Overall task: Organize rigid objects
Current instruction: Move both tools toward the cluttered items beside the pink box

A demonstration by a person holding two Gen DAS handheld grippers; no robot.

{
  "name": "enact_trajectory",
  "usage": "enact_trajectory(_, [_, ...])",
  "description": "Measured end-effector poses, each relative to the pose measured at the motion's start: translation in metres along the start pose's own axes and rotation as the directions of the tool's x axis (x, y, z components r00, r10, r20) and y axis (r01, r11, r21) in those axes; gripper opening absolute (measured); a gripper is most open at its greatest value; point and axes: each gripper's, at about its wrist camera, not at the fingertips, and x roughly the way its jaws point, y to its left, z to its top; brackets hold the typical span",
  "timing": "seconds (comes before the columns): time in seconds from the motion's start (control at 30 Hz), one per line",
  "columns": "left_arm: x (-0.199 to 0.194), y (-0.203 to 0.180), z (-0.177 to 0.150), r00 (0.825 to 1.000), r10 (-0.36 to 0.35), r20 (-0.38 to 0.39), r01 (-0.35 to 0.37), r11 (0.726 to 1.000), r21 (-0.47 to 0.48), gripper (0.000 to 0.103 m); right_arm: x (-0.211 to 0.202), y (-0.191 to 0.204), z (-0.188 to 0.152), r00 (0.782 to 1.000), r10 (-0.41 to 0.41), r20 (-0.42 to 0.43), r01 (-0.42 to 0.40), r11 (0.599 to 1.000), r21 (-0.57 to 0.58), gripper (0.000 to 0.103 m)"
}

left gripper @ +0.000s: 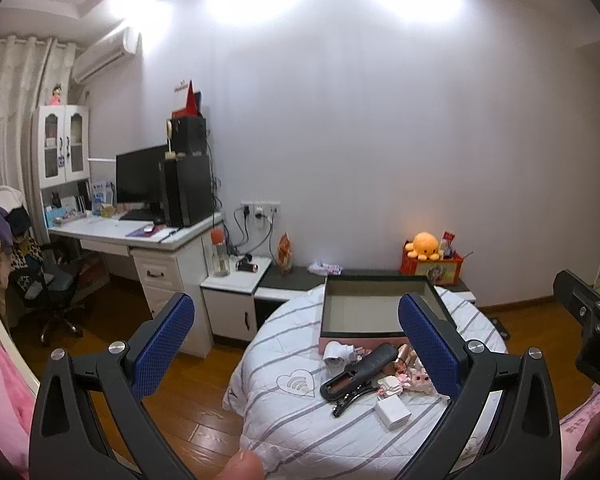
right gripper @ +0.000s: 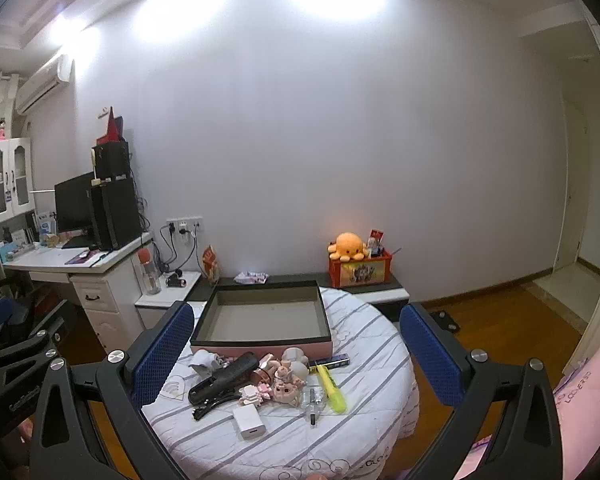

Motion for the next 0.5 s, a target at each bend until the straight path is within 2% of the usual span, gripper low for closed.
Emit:
enact_trajectory(0.17, [-0.023,0.002,0.001,0.999,-0.003,0.038,0.003,1.000,0.001,0.103,-0.023,0.008,-0.001,1.000,0.012,0.024,-0.011,1.000,-0.021,0.103])
enact_trajectory(0.5, [-0.052,0.006,-0.001,0.996,0.004,0.088,-0.003,1.000,-0.004,0.103,-0.040,0.010,-0.004,0.998,0.026,0.049,-0.025,0.999,-0.026,0.103])
